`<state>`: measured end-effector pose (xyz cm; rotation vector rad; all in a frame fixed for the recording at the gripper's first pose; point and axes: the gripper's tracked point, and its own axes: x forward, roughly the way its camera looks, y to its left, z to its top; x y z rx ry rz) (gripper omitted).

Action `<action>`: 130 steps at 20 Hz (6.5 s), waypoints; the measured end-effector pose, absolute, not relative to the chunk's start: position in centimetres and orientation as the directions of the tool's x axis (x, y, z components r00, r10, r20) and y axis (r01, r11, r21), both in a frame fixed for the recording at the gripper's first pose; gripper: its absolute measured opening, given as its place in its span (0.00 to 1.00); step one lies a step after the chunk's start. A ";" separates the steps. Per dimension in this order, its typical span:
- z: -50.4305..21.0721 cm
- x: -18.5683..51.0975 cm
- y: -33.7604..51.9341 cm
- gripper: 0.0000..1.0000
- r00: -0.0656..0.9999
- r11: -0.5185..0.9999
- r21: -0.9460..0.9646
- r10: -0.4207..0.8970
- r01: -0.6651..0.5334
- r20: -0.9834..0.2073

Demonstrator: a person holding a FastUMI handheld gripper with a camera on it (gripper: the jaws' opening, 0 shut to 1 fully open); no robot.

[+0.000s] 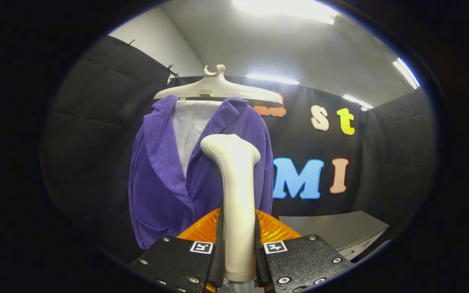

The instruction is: Iron the clothes twice with a garment steamer, once on the left side and once on the right side.

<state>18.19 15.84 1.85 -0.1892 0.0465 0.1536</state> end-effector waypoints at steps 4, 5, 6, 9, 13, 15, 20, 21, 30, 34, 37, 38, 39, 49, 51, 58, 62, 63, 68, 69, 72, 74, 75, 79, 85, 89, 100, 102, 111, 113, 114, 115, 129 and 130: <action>-1.4 16.5 15.1 0.30 0.982 0.962 -0.213 0.152 -0.173 -0.108; -2.2 16.2 14.9 0.30 0.981 0.959 -0.221 0.155 -0.178 -0.118; -2.8 16.0 14.7 0.31 0.980 0.957 -0.226 0.154 -0.180 -0.128; -4.8 15.8 14.0 0.31 0.975 0.957 -0.225 0.146 -0.181 -0.165; -7.8 14.9 13.3 0.31 0.965 0.955 -0.224 0.144 -0.194 -0.221; -9.5 14.5 13.0 0.31 0.957 0.952 -0.230 0.144 -0.203 -0.252; -13.9 13.1 12.6 0.31 0.934 0.937 -0.259 0.142 -0.234 -0.329; -14.7 13.4 12.4 0.31 0.928 0.934 -0.264 0.140 -0.239 -0.344; -22.7 10.8 10.3 0.31 0.864 0.926 -0.273 0.097 -0.260 -0.494; -25.2 10.0 10.0 0.31 0.834 0.930 -0.252 0.094 -0.269 -0.544; -26.9 9.7 9.6 0.31 0.812 0.932 -0.234 0.096 -0.276 -0.576; -27.5 9.7 9.5 0.31 0.804 0.935 -0.225 0.097 -0.276 -0.586; -28.2 9.6 9.2 0.31 0.792 0.935 -0.218 0.096 -0.279 -0.603; -29.6 3.7 9.8 0.31 0.690 0.931 -0.095 0.190 -0.352 -0.698; -28.6 2.5 11.3 0.31 0.682 0.916 -0.084 0.227 -0.392 -0.695; -20.0 2.9 18.9 0.31 0.725 0.863 -0.048 0.392 -0.503 -0.566; -13.2 4.5 22.7 0.31 0.769 0.839 -0.070 0.458 -0.540 -0.446; -11.5 4.8 23.5 0.31 0.779 0.835 -0.075 0.470 -0.545 -0.415; -4.2 5.8 26.7 0.30 0.817 0.826 -0.110 0.512 -0.553 -0.267; -2.7 6.2 27.2 0.30 0.826 0.829 -0.115 0.514 -0.548 -0.233; 1.3 7.4 28.8 0.30 0.845 0.835 -0.137 0.515 -0.533 -0.144; 4.0 8.8 29.3 0.30 0.868 0.849 -0.182 0.491 -0.496 -0.077; 5.3 9.3 29.5 0.31 0.876 0.853 -0.208 0.480 -0.478 -0.045; 6.0 12.0 31.4 0.31 0.892 0.862 -0.259 0.453 -0.435 0.010; 0.9 15.2 30.7 0.32 0.922 0.865 -0.339 0.387 -0.369 -0.018; -3.0 14.2 30.5 0.32 0.923 0.845 -0.386 0.381 -0.369 -0.048; -11.7 12.9 29.5 0.32 0.912 0.819 -0.401 0.362 -0.411 -0.194; -13.2 12.7 29.3 0.32 0.911 0.814 -0.410 0.353 -0.412 -0.216; -20.5 11.0 28.8 0.32 0.882 0.779 -0.430 0.335 -0.457 -0.332; -21.1 10.7 28.9 0.32 0.884 0.776 -0.437 0.335 -0.455 -0.326; -21.8 10.5 28.9 0.32 0.882 0.775 -0.435 0.335 -0.458 -0.332; -22.3 10.4 28.9 0.32 0.880 0.774 -0.434 0.332 -0.461 -0.340; -30.9 5.8 24.3 0.32 0.730 0.816 -0.236 0.294 -0.528 -0.616; -31.2 5.5 23.3 0.32 0.721 0.830 -0.210 0.291 -0.517 -0.629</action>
